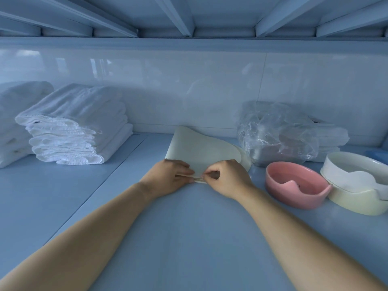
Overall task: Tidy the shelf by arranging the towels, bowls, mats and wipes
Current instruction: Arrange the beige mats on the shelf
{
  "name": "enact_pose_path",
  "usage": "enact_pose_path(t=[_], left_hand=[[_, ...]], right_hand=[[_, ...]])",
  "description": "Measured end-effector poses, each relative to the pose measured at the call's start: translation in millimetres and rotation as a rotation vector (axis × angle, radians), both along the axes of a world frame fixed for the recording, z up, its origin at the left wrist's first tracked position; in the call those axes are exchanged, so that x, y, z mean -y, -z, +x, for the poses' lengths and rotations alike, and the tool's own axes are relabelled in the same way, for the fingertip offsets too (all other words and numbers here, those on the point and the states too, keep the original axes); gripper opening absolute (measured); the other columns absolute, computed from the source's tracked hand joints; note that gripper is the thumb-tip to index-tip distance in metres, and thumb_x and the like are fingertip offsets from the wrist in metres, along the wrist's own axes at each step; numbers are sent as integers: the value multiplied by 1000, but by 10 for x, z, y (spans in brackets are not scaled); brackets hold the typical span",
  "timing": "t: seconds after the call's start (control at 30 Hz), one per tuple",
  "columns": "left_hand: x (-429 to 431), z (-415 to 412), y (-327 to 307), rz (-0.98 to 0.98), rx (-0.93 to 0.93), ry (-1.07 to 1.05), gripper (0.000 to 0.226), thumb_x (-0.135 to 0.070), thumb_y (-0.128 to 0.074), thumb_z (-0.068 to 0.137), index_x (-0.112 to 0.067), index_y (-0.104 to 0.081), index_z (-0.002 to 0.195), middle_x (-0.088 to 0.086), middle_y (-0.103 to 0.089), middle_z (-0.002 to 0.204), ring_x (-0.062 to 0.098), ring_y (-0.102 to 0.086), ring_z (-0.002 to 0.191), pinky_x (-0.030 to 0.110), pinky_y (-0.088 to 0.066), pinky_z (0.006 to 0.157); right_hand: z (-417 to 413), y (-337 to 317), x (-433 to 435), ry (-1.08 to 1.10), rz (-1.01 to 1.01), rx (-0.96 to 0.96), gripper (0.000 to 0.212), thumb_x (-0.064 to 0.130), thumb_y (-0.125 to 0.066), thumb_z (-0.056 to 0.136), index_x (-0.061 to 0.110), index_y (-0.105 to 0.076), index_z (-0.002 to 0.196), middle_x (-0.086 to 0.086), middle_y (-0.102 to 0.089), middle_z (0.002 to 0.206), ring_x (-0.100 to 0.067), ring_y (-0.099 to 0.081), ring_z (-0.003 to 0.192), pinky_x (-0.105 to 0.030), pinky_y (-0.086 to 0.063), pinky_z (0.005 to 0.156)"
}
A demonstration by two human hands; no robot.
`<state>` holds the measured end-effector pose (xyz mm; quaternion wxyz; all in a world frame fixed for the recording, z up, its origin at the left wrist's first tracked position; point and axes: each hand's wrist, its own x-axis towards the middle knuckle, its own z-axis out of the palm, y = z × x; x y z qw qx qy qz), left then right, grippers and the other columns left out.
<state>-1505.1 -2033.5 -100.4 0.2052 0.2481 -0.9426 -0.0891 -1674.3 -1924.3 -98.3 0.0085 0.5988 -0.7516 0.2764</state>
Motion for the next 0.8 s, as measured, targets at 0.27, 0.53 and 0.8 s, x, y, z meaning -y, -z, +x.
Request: enact_pose_path(t=[0.27, 0.53, 0.8], left_hand=[[68, 615, -70, 73, -153, -62, 36, -38, -67, 83, -30, -61, 117, -15, -61, 117, 4, -55, 107, 16, -38, 88], [326, 1454, -168, 45, -158, -217, 24, -38, -59, 87, -35, -62, 111, -19, -62, 108, 1, -55, 100, 24, -47, 86], [710, 2760, -223, -45, -51, -391, 25, -40, -57, 87, -36, -60, 112, -22, -60, 111, 2, -55, 102, 22, -46, 81]], right_hand=[[605, -211, 161, -166, -42, -8, 22, 39, -62, 84, 26, -70, 100, 7, -70, 100, -14, -60, 97, -32, -49, 82], [1449, -271, 599, -270, -45, -21, 25, 35, -61, 85, 28, -67, 108, 10, -67, 110, -15, -56, 107, -27, -44, 89], [2602, -300, 1226, -407, -36, -13, 19, 34, -62, 86, 28, -69, 103, 10, -66, 110, -10, -55, 105, -23, -40, 82]])
